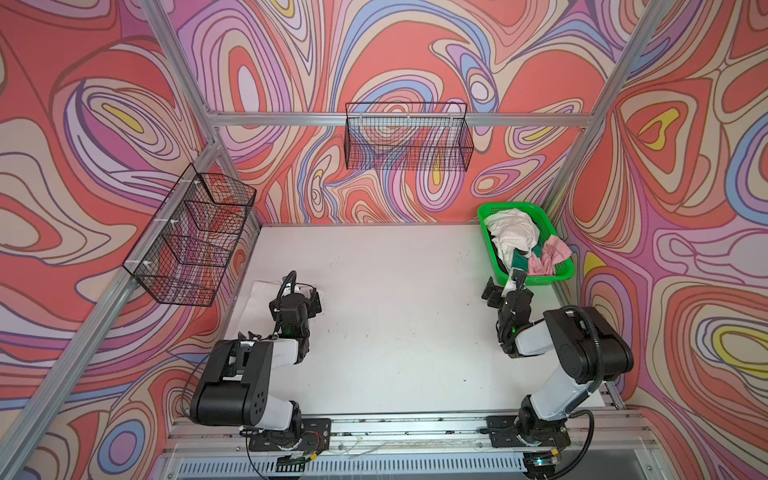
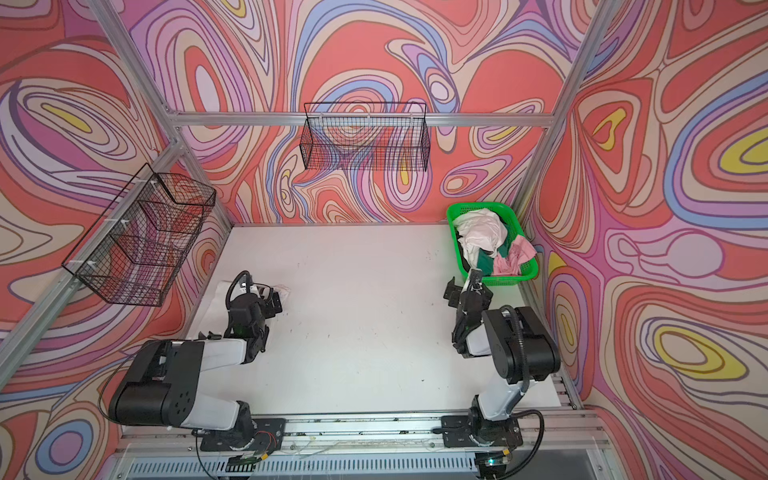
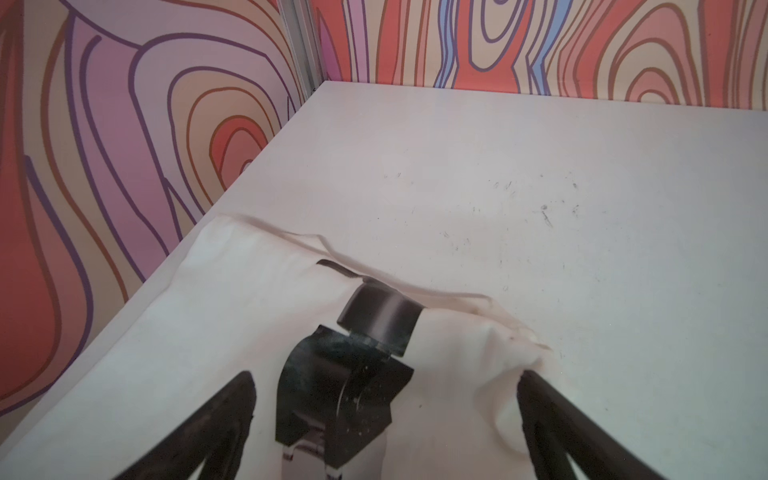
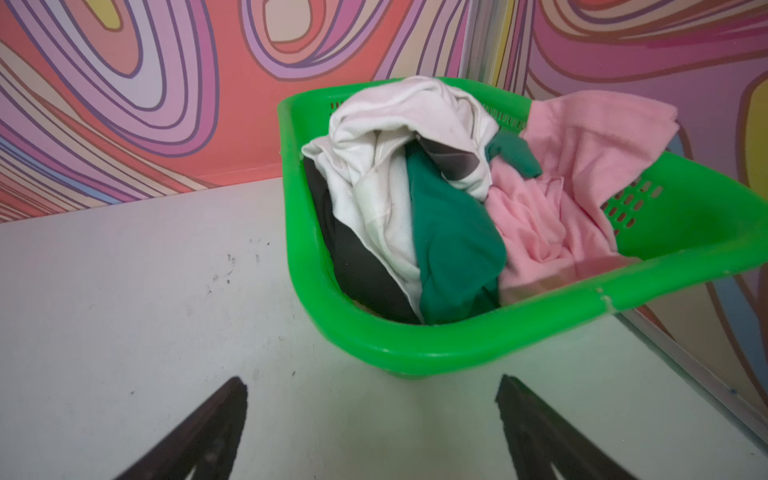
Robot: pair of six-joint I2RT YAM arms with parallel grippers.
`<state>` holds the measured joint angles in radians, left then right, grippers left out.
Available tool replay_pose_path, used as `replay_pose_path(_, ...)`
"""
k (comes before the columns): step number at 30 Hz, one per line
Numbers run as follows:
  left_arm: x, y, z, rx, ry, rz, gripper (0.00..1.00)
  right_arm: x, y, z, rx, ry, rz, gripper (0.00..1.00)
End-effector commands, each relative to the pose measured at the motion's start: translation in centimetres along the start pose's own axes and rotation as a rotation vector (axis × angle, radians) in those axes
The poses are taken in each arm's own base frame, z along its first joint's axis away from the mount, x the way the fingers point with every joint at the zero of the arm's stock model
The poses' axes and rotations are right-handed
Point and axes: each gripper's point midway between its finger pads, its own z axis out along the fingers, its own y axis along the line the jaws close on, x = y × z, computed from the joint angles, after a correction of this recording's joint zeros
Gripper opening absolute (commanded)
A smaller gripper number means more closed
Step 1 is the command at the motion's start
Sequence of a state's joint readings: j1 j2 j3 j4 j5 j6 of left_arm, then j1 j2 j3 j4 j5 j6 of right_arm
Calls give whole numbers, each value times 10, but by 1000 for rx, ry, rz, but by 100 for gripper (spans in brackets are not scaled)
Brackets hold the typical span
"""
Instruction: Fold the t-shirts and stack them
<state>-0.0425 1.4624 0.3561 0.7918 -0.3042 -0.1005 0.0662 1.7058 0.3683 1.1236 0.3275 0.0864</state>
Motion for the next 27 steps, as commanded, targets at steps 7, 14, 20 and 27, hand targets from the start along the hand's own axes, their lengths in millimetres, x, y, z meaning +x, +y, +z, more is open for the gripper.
replay_pose_path(7, -8, -10, 7, 66, -84, 10, 100, -12, 1, -1, -10, -51, -6, 98)
replay_pose_path(14, -5, -14, 11, 66, -53, 31, 100, -12, 1, -1, -11, -51, -7, 98)
replay_pose_path(20, -5, -18, 8, 68, -46, 46, 100, -11, 1, -1, -11, -50, -6, 98)
replay_pose_path(27, -5, -17, 9, 67, -54, 48, 100, -11, 1, -1, -10, -49, -8, 98)
